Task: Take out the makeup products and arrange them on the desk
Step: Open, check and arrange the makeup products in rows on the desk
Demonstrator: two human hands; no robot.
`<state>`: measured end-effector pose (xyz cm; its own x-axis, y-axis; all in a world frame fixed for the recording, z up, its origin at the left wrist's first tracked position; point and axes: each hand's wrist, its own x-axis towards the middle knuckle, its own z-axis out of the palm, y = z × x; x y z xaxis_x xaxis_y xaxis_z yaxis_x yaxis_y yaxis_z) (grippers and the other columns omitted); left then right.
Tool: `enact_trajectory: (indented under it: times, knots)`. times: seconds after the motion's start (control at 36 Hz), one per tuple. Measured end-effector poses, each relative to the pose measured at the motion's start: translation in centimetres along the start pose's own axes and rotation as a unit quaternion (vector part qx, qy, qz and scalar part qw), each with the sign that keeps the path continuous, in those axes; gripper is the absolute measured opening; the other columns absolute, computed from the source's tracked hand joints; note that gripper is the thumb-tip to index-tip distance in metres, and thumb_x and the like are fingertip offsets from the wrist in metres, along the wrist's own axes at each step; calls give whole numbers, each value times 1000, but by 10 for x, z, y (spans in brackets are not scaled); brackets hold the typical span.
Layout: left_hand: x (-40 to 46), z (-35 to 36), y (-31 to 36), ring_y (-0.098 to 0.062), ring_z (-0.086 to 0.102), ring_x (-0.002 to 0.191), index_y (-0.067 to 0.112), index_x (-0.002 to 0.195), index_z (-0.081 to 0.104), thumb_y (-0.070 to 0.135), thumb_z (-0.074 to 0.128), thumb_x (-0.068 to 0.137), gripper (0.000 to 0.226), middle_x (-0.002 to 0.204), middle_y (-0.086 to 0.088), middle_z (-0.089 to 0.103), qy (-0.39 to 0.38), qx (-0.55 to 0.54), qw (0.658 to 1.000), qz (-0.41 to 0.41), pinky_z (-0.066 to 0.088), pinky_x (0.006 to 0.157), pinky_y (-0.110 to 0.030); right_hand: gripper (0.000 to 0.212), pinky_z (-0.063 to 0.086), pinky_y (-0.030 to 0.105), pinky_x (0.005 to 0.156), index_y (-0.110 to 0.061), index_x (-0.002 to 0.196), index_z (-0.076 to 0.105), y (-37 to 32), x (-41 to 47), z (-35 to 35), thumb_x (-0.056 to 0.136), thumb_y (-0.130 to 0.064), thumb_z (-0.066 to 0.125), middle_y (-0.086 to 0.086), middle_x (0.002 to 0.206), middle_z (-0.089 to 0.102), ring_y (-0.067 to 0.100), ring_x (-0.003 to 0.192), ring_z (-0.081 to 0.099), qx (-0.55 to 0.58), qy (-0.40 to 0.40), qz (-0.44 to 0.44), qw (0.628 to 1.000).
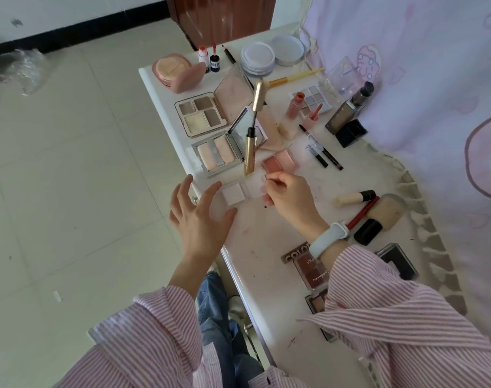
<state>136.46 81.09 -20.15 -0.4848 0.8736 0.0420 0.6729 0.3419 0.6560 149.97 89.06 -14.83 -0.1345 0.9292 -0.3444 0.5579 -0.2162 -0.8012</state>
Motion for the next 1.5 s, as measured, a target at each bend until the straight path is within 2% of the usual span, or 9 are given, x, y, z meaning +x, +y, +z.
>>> enact_trajectory:
  times: [0.08, 0.31, 0.56, 0.67, 0.83, 1.03, 1.14, 1.33, 1.5]
  knots:
    - [-1, 0, -1, -38, 25, 133, 23, 125, 59, 41, 72, 66, 62, 144, -14, 34, -26, 1, 1000, 7, 22, 102, -51, 22, 54, 37, 79, -6, 105, 65, 3, -2, -1, 92, -18, 52, 3, 85, 68, 18, 78, 65, -36, 14, -19, 999]
    - [-1, -4, -5, -30, 21, 136, 22, 139, 39, 69, 51, 61, 92, 147, -10, 28, -17, -34, 999, 0, 16, 107, -44, 21, 35, 10, 70, -6, 105, 63, 7, 0, -4, 92, -19, 52, 2, 98, 64, 10, 86, 55, -76, 51, -45, 995]
    - [11, -6, -4, -26, 18, 138, 22, 142, 33, 70, 49, 60, 96, 149, -8, 24, -14, -50, 999, -1, 12, 107, -38, 22, 39, 23, 66, -5, 96, 62, -7, 11, 14, 91, -25, 52, 0, 85, 56, 12, 77, 49, -146, 117, -140, 972]
    - [10, -3, -7, -27, 17, 138, 22, 143, 31, 71, 48, 60, 97, 149, -8, 24, -20, -36, 999, 0, 14, 109, -44, 33, 37, 24, 71, -8, 102, 64, -18, 25, 25, 89, -37, 54, 2, 98, 63, 17, 94, 53, -182, 126, -128, 967]
    - [8, 1, -10, -31, 17, 137, 22, 139, 36, 65, 51, 63, 88, 147, -13, 27, -17, 4, 999, 42, 16, 107, -49, 32, 23, 22, 43, -12, 65, 55, -19, 36, 35, 85, -36, 60, 2, 59, 53, 19, 55, 47, -187, 115, -123, 968]
    - [10, 7, -8, -28, 21, 130, 16, 120, 57, 60, 53, 64, 71, 140, -17, 39, -6, 31, 996, 82, 26, 96, -55, 49, 29, 31, 53, -22, 47, 26, -14, 38, 35, 81, -18, 62, 0, 49, 36, 21, 56, 37, -172, 111, -157, 966]
    - [12, 10, -7, -28, 24, 127, 16, 109, 64, 58, 53, 64, 63, 136, -17, 44, 1, 40, 995, 96, 30, 92, -56, 45, 34, 35, 62, -11, 49, 33, -11, 31, 25, 84, -16, 60, 1, 47, 35, 23, 58, 37, -160, 102, -181, 965]
    - [6, 8, -8, -27, 24, 127, 17, 105, 67, 60, 53, 67, 59, 136, -15, 44, 13, 28, 997, 76, 29, 95, -54, 16, 36, 7, 58, -2, 78, 63, 4, 9, 0, 86, -16, 63, 3, 72, 56, 5, 62, 48, -56, 122, -213, 968]
    - [2, 8, -7, -30, 25, 128, 19, 108, 65, 60, 53, 67, 59, 137, -15, 42, 14, 30, 998, 57, 29, 96, -53, 9, 35, 5, 59, -3, 88, 62, 26, 7, -30, 86, -12, 62, 0, 75, 52, 2, 60, 43, -89, 184, -190, 960]
